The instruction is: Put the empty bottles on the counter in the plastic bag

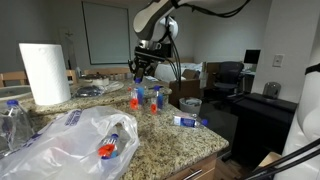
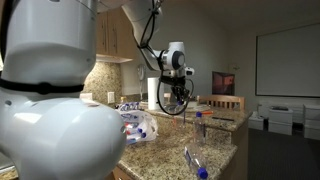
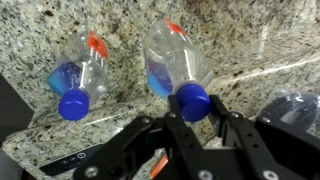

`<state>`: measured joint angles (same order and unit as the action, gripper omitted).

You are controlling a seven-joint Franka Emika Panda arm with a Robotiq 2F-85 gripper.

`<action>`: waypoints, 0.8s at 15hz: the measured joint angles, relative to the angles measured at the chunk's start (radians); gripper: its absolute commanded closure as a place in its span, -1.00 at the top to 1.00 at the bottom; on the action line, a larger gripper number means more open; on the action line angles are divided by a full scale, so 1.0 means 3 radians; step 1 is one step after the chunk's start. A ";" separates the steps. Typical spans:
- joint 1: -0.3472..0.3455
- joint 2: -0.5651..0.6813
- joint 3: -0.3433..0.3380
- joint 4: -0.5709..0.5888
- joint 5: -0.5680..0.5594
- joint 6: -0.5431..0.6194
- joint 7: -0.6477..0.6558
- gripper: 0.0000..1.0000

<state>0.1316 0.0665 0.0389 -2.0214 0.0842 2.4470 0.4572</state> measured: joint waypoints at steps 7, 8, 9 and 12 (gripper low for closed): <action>0.0001 -0.1113 0.0059 -0.1215 0.1232 0.0484 -0.0232 -0.83; 0.0008 -0.1257 0.0058 -0.1409 0.1419 0.0652 -0.0246 -0.83; 0.0026 -0.1398 0.0056 -0.1596 0.1610 0.0830 -0.0268 -0.83; 0.0254 -0.1763 -0.0017 -0.1996 0.2252 0.1183 -0.0432 -0.83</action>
<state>0.2079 -0.4623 0.0337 -2.6201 0.7598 2.8019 0.3276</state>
